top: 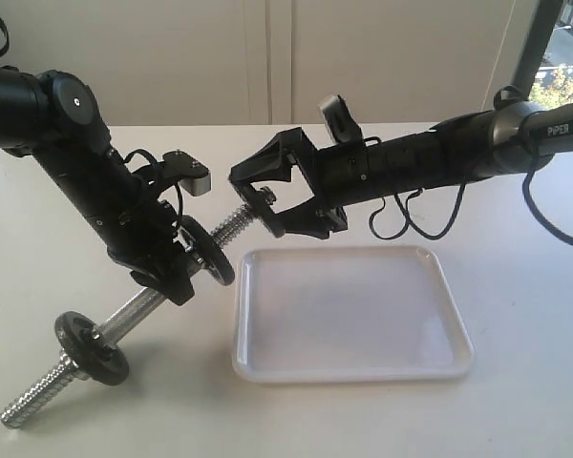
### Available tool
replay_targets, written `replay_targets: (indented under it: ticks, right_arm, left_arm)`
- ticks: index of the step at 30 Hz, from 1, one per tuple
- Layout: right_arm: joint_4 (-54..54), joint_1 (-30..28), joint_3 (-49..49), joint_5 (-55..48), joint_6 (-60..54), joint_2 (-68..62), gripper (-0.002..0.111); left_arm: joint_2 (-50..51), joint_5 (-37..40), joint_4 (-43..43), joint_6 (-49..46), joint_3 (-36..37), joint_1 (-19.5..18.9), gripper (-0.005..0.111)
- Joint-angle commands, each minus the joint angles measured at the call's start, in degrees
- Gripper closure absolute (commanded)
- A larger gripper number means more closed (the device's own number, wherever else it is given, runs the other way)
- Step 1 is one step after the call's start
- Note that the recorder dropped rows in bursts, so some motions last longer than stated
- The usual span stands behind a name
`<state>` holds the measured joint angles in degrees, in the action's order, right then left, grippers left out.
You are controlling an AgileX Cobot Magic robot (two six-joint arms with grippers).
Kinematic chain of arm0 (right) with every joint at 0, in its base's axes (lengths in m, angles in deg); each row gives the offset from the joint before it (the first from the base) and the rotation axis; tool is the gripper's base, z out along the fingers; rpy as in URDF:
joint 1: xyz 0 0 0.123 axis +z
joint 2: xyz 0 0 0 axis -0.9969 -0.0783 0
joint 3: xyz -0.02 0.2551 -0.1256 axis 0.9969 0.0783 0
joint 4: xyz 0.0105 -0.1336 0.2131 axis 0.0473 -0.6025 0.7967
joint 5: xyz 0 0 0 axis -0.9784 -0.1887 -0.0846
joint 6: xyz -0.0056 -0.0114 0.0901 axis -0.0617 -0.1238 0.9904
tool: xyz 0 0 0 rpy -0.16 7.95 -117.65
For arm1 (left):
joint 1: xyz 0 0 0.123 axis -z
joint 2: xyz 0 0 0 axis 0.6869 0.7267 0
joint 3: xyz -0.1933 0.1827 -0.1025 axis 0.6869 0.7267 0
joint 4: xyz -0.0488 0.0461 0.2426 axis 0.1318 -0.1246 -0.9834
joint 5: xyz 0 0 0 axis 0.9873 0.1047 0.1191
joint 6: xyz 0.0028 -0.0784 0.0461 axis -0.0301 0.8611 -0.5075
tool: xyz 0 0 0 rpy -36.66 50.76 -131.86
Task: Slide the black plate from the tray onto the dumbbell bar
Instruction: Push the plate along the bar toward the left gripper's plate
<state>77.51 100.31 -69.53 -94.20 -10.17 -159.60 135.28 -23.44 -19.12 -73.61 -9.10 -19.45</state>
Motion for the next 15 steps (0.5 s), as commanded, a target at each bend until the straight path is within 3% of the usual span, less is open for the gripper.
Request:
replay_targets:
  ticks: [1,15]
  right_arm:
    - [1.7,1.1,-0.5,-6.4,1.7,1.2,0.108]
    - [2.2,4.7,-0.5,-6.4,1.7,1.2,0.108]
  left_arm:
    - [-1.8,-1.9,6.7,-1.0,-1.0,0.8,0.107]
    - [-1.8,-2.2,6.7,-1.0,-1.0,0.8,0.107]
